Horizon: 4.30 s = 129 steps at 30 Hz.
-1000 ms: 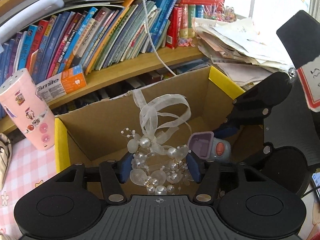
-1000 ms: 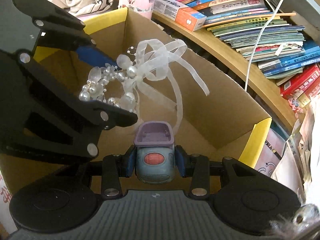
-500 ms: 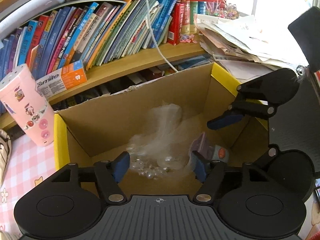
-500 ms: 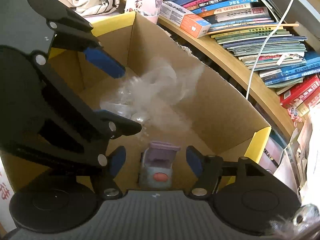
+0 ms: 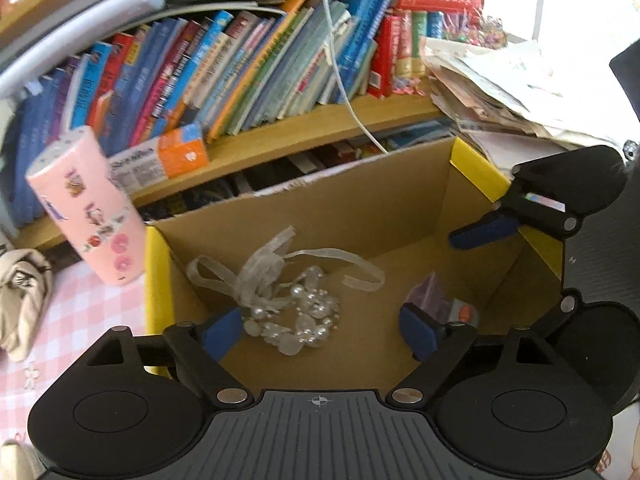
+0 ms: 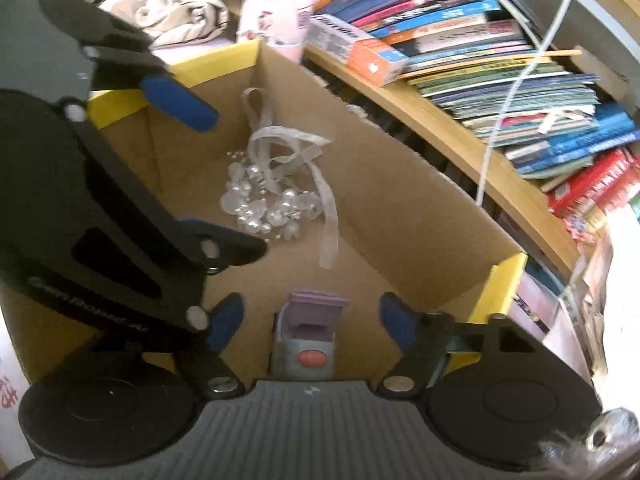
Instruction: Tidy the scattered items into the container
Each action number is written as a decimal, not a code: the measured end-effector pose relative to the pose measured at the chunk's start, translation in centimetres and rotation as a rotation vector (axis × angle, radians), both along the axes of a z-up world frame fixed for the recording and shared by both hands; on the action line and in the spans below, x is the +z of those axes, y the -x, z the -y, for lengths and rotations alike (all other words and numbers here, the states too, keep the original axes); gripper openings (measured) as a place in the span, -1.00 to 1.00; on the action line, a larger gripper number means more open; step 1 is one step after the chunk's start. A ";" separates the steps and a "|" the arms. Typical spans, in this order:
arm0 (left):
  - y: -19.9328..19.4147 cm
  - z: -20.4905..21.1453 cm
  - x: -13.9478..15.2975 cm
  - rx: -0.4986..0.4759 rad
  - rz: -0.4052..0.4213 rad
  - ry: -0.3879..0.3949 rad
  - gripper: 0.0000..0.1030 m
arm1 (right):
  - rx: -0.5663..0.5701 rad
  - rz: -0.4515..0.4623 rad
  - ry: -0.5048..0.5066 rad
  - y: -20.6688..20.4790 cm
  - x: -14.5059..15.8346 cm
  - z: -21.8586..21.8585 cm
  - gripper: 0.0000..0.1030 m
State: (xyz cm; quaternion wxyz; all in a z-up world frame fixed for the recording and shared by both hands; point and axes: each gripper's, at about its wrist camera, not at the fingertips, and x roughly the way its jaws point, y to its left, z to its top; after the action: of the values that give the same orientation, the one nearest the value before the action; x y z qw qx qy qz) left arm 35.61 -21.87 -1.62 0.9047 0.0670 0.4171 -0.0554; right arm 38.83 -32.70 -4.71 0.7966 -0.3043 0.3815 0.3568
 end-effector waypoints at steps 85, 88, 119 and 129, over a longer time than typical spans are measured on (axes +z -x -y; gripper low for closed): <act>22.3 -5.8 3.7 0.115 0.220 0.105 0.94 | -0.365 0.062 -0.300 22.1 5.0 2.4 0.86; 22.6 -7.1 3.7 0.105 0.214 0.109 0.94 | -0.377 0.064 -0.294 22.6 5.0 1.0 0.87; 26.6 -18.4 3.2 0.105 0.208 0.109 0.95 | -0.340 0.064 -0.269 26.5 4.5 -11.4 0.89; 28.0 -22.2 2.6 0.201 0.200 0.133 0.95 | -0.265 0.055 -0.238 27.4 4.1 -15.0 0.89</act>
State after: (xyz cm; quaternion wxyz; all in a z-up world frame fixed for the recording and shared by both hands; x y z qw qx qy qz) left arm 7.60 0.35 0.99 0.9451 -0.0299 0.3250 0.0148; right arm 11.41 -17.68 -0.65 0.8771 -0.1648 0.3514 0.2828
